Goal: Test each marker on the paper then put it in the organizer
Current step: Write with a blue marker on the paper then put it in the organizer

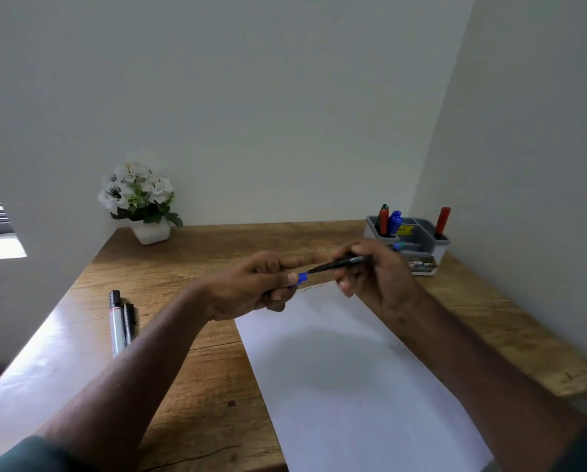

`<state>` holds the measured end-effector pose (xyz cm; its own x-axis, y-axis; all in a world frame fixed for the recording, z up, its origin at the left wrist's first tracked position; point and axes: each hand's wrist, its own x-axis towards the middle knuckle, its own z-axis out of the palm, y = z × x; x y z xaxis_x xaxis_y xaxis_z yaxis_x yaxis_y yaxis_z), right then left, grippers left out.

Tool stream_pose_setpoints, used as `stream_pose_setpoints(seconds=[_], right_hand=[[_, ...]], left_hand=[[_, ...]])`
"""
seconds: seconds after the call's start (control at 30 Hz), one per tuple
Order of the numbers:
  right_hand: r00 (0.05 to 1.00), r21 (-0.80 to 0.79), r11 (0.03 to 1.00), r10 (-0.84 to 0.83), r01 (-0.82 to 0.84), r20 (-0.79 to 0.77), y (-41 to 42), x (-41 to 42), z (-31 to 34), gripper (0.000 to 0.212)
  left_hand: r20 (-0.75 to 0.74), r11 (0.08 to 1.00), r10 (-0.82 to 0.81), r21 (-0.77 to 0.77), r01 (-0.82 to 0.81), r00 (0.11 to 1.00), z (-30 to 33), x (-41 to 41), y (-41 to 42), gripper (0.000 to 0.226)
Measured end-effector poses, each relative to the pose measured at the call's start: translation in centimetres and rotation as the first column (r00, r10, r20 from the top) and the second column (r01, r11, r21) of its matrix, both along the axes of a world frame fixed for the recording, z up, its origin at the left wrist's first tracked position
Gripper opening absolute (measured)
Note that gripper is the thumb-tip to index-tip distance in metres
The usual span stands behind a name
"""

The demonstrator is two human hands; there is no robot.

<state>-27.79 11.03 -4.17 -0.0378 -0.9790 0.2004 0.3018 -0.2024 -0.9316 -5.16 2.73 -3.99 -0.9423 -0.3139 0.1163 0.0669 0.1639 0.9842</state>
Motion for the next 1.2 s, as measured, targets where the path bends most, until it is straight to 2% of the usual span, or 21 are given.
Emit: stream_pose_setpoints(seconds=[0.07, 0.13, 0.2, 0.23, 0.3, 0.33, 0.4, 0.5, 0.63, 0.97, 1.2], right_hand=[[0.996, 0.019, 0.999, -0.031, 0.03, 0.085, 0.1, -2.0, 0.6, 0.039], [0.995, 0.056, 0.994, -0.093, 0.092, 0.023, 0.2, -3.5, 0.5, 0.043], [0.972, 0.077, 0.977, -0.185, 0.198, -0.147, 0.3, -3.7, -0.3, 0.037], [0.941, 0.065, 0.968, -0.219, 0.243, -0.256, 0.4, -3.6, -0.8, 0.029], [0.85, -0.012, 0.95, -0.285, 0.312, -0.443, 0.4, -2.9, -1.7, 0.018], [0.796, -0.053, 0.93, -0.34, 0.364, -0.501, 0.1, -2.5, -2.0, 0.019], [0.717, -0.099, 0.877, -0.445, 0.471, -0.536, -0.9, -1.7, -2.2, 0.027], [0.705, -0.089, 0.861, -0.465, 0.501, -0.536, -2.6, -0.8, -2.0, 0.019], [0.586, -0.152, 0.884, -0.413, 0.442, -0.698, -3.3, -0.8, -2.9, 0.018], [0.607, -0.075, 0.857, -0.42, 0.509, -0.674, -3.4, -1.2, -4.6, 0.019], [0.582, -0.101, 0.87, -0.405, 0.483, -0.705, -3.5, -1.1, -4.7, 0.02]], left_hand=[[0.01, 0.996, 0.024, 0.083, -0.024, 1.0, 0.0, 0.9, -0.7, 0.04], [0.046, 0.983, 0.174, 0.049, -0.177, 0.984, -0.3, 1.1, -1.2, 0.033], [0.1, 0.92, 0.377, -0.157, -0.359, 0.921, -0.4, 0.6, -1.4, 0.025], [0.108, 0.851, 0.466, -0.326, -0.412, 0.878, -0.6, 0.2, -1.5, 0.019], [0.115, 0.675, 0.59, -0.613, -0.41, 0.799, -1.1, -0.3, -1.9, 0.014], [0.134, 0.614, 0.633, -0.687, -0.389, 0.763, -1.3, -0.4, -2.1, 0.017], [0.187, 0.555, 0.696, -0.753, -0.354, 0.694, -1.5, -0.3, -2.4, 0.025], [0.226, 0.512, 0.741, -0.8, -0.313, 0.633, -1.9, -0.3, -2.7, 0.036], [0.241, 0.511, 0.755, -0.8, -0.316, 0.611, -2.2, -0.1, -3.0, 0.04], [0.264, 0.506, 0.77, -0.808, -0.303, 0.581, -2.6, -0.1, -3.5, 0.044], [0.265, 0.509, 0.77, -0.803, -0.309, 0.58, -2.5, -0.1, -3.3, 0.044]])
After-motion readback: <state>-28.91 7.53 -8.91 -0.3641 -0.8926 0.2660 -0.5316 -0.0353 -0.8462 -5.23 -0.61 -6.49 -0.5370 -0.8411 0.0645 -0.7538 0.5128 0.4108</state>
